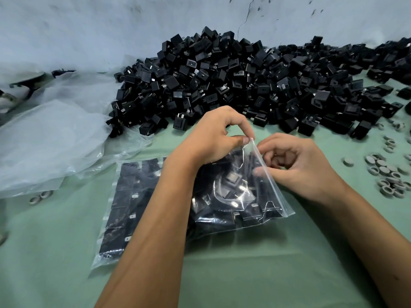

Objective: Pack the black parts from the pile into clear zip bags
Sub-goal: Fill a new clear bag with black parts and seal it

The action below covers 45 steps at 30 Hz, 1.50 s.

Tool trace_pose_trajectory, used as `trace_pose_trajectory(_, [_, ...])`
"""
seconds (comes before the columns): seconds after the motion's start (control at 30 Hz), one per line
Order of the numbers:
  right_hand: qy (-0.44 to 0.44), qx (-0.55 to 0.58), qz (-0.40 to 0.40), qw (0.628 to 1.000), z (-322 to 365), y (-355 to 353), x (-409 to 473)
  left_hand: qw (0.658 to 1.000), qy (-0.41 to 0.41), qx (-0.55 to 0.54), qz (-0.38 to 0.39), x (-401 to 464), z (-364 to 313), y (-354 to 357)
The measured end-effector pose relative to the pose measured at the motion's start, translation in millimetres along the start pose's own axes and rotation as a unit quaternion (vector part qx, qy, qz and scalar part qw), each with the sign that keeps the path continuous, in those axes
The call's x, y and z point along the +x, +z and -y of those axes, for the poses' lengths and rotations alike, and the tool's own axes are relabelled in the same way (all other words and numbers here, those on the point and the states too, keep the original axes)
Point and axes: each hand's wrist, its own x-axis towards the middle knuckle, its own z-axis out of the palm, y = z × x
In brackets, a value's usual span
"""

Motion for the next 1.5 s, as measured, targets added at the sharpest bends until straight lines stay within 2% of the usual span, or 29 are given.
trace_pose_trajectory(0.1, [-0.014,0.025,0.017,0.999,2,2,0,1.0,0.002,0.001,-0.001,0,0,0])
trace_pose_trajectory(0.3, [0.018,0.087,-0.052,0.995,2,4,-2,1.0,0.0,-0.004,0.0,0,0,0])
trace_pose_trajectory(0.47, [0.025,0.089,-0.019,0.996,7,16,-1,1.0,0.002,-0.002,0.002,0,-1,0])
trace_pose_trajectory(0.6, [0.028,0.106,-0.042,0.993,10,13,0,1.0,0.005,-0.007,-0.002,0,-1,0])
trace_pose_trajectory(0.83, [0.043,0.116,0.008,0.992,7,12,2,1.0,0.01,-0.008,0.003,0,0,1])
trace_pose_trajectory(0.9, [0.053,0.065,-0.048,0.995,2,6,4,1.0,0.008,-0.012,0.001,0,0,1])
trace_pose_trajectory(0.97, [0.045,-0.089,-0.153,0.983,-9,-3,6,1.0,0.007,-0.014,0.001,0,-1,2])
trace_pose_trajectory(1.03, [0.043,-0.289,-0.209,0.933,-21,-13,7,1.0,0.009,-0.01,0.003,0,-1,3])
trace_pose_trajectory(1.1, [0.092,-0.388,-0.215,0.891,-31,-24,8,1.0,0.009,-0.005,0.006,0,-2,4])
trace_pose_trajectory(1.2, [0.197,-0.413,-0.16,0.875,-39,-33,11,1.0,0.009,-0.002,0.007,0,-2,4])
trace_pose_trajectory(1.3, [0.236,-0.412,-0.1,0.875,-43,-34,14,1.0,0.005,-0.002,0.007,0,-3,4])
trace_pose_trajectory(1.37, [0.203,-0.394,-0.118,0.889,-40,-33,14,1.0,0.004,0.002,0.01,0,-4,5])
trace_pose_trajectory(1.43, [0.128,-0.363,-0.184,0.904,-36,-32,11,1.0,0.005,0.004,0.012,0,-4,6])
trace_pose_trajectory(1.5, [0.065,-0.329,-0.206,0.919,-32,-32,7,1.0,0.006,0.005,0.013,0,-4,6])
